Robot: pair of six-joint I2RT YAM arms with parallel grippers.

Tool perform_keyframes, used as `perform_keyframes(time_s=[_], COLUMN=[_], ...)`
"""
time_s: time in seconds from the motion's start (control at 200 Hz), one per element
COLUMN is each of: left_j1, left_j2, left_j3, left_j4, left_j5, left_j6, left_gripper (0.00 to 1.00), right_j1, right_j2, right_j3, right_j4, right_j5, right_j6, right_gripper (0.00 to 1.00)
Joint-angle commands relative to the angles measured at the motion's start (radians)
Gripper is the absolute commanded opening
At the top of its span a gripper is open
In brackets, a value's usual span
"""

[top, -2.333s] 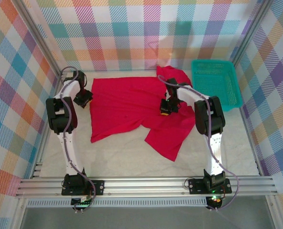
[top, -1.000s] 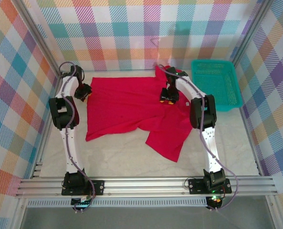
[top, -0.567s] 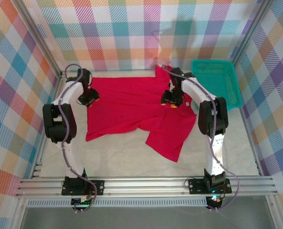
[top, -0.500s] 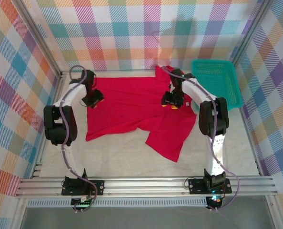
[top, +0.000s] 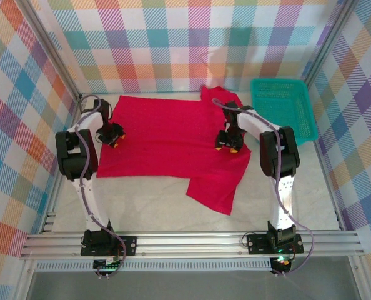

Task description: Fold the inside-out t-shirt

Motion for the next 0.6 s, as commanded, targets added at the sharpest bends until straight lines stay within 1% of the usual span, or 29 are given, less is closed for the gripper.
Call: perform_keyframes(time_s=[0.0, 0.065, 0.16, 0.24, 0.285, 0.385, 0.48, 0.515, 0.525, 0.56, 0.595], left_j1=[-0.001, -0.001, -0.001, 0.004, 0.012, 0.066, 0.144, 0.164, 0.185, 0.213, 0.230], left_j2=[0.012, -0.040, -0.159, -0.270, -0.330, -0.447, -0.549, -0.576, -0.583, -0.599, -0.608], left_j3=[0.035, 0.031, -0.007, -0.085, -0.145, -0.314, -0.486, -0.536, -0.548, -0.583, -0.615], left_j4=[-0.092, -0.111, -0.149, -0.174, -0.181, -0.173, -0.122, -0.106, -0.104, -0.091, -0.080], left_j5=[-0.068, -0.084, -0.127, -0.148, -0.139, -0.079, -0.006, 0.008, 0.011, 0.019, 0.031], left_j6=[0.050, 0.056, 0.058, 0.057, 0.055, 0.033, 0.008, 0.004, 0.003, 0.001, 0.001], left_gripper=[0.42, 0.43, 0.44, 0.45, 0.45, 0.44, 0.43, 0.43, 0.43, 0.43, 0.43], right_j1=[-0.017, -0.015, -0.004, 0.018, 0.031, 0.056, 0.064, 0.064, 0.064, 0.064, 0.064], right_j2=[0.037, 0.005, -0.074, -0.159, -0.207, -0.290, -0.330, -0.337, -0.339, -0.343, -0.347], right_j3=[0.045, 0.061, 0.058, 0.019, -0.020, -0.127, -0.193, -0.210, -0.215, -0.227, -0.237], right_j4=[0.008, 0.002, 0.005, 0.030, 0.060, 0.123, 0.140, 0.139, 0.138, 0.136, 0.132], right_j5=[0.007, -0.044, -0.106, -0.139, -0.147, -0.155, -0.154, -0.153, -0.151, -0.151, -0.149], right_j6=[-0.015, -0.016, -0.007, 0.005, 0.013, 0.028, 0.026, 0.022, 0.019, 0.009, -0.002], right_gripper=[0.59, 0.59, 0.60, 0.61, 0.61, 0.60, 0.59, 0.59, 0.58, 0.58, 0.58])
